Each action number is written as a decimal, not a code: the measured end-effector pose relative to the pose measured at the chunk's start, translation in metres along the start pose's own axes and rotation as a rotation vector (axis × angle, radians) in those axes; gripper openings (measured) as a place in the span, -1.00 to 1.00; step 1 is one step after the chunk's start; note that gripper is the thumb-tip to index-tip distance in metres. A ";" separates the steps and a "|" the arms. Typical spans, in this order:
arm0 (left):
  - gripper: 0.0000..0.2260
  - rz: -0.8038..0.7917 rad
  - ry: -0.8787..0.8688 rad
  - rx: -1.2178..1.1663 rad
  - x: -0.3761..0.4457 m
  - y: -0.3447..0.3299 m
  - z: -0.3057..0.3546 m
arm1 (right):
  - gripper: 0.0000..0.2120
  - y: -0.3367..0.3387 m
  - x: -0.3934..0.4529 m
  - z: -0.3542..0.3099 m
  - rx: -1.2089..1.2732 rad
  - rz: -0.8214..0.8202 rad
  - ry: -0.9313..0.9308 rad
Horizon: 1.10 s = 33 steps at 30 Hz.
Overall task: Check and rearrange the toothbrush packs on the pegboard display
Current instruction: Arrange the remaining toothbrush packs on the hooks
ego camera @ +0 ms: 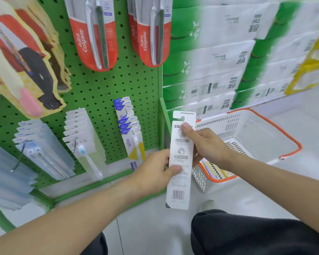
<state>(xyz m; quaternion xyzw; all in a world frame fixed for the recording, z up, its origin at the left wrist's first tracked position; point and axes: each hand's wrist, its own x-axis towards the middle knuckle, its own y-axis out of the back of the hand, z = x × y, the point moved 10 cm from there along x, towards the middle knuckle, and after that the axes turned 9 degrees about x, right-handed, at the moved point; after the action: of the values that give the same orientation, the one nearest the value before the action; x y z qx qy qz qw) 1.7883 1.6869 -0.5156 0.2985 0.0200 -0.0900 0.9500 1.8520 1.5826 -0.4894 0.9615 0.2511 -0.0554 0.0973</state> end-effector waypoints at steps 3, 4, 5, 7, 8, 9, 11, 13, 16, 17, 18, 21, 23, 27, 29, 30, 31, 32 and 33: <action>-0.82 0.081 0.095 -0.195 0.023 -0.011 -0.002 | -0.41 0.026 -0.003 0.019 0.099 -0.010 -0.057; -0.80 0.112 0.132 -0.273 0.033 -0.015 -0.003 | -0.53 0.033 -0.006 0.029 0.076 -0.036 -0.077; -0.77 0.130 0.167 -0.355 0.043 -0.021 -0.005 | -0.66 0.040 -0.010 0.041 0.016 -0.067 -0.100; -0.71 0.118 0.230 -0.486 0.062 -0.037 -0.010 | -0.73 0.049 -0.018 0.067 -0.031 -0.120 -0.148; -0.71 0.094 0.248 -0.505 0.071 -0.046 -0.012 | -0.73 0.053 -0.021 0.078 0.015 -0.123 -0.176; -0.73 0.069 0.256 -0.497 0.081 -0.055 -0.012 | -0.74 0.058 -0.023 0.087 0.071 -0.112 -0.200; -0.82 0.041 0.260 -0.427 0.101 -0.070 -0.016 | -0.78 0.071 -0.023 0.101 0.127 -0.064 -0.213; -0.80 0.056 0.291 -0.278 0.123 -0.085 -0.026 | -0.82 0.091 -0.018 0.112 0.124 0.029 -0.202; -0.62 0.102 0.187 0.343 0.156 -0.102 -0.042 | -0.82 0.135 -0.006 0.127 -0.006 0.232 -0.160; -0.57 0.060 0.123 0.488 0.162 -0.116 -0.046 | -0.78 0.151 -0.001 0.131 -0.107 0.282 -0.140; -0.52 -0.033 0.077 0.580 0.164 -0.136 -0.054 | -0.72 0.165 0.008 0.139 -0.207 0.308 -0.133; -0.52 -0.278 -0.016 0.721 0.162 -0.185 -0.081 | -0.53 0.200 0.045 0.179 -0.495 0.258 -0.193; -0.62 -0.264 -0.066 0.677 0.160 -0.193 -0.088 | -0.55 0.214 0.076 0.215 -0.670 0.171 -0.242; -0.72 -0.179 -0.113 0.623 0.156 -0.197 -0.093 | -0.56 0.230 0.126 0.289 -0.884 0.036 -0.380; -0.73 -0.146 -0.122 0.629 0.158 -0.198 -0.093 | -0.51 0.224 0.137 0.320 -0.993 -0.059 -0.493; -0.73 -0.148 -0.114 0.622 0.159 -0.199 -0.094 | -0.49 0.217 0.138 0.333 -1.052 -0.124 -0.559; -0.72 -0.156 -0.109 0.611 0.161 -0.200 -0.095 | -0.46 0.210 0.135 0.341 -1.094 -0.190 -0.626; -0.72 -0.161 -0.109 0.602 0.161 -0.202 -0.096 | -0.42 0.205 0.131 0.350 -1.106 -0.229 -0.686; -0.72 -0.159 -0.110 0.597 0.161 -0.202 -0.097 | -0.37 0.201 0.128 0.357 -1.106 -0.263 -0.724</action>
<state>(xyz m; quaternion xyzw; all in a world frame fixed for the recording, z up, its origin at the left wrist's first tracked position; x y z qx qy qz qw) 1.9115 1.5536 -0.7235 0.5565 -0.0353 -0.1819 0.8099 2.0412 1.3944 -0.8253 0.6523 0.3090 -0.2490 0.6457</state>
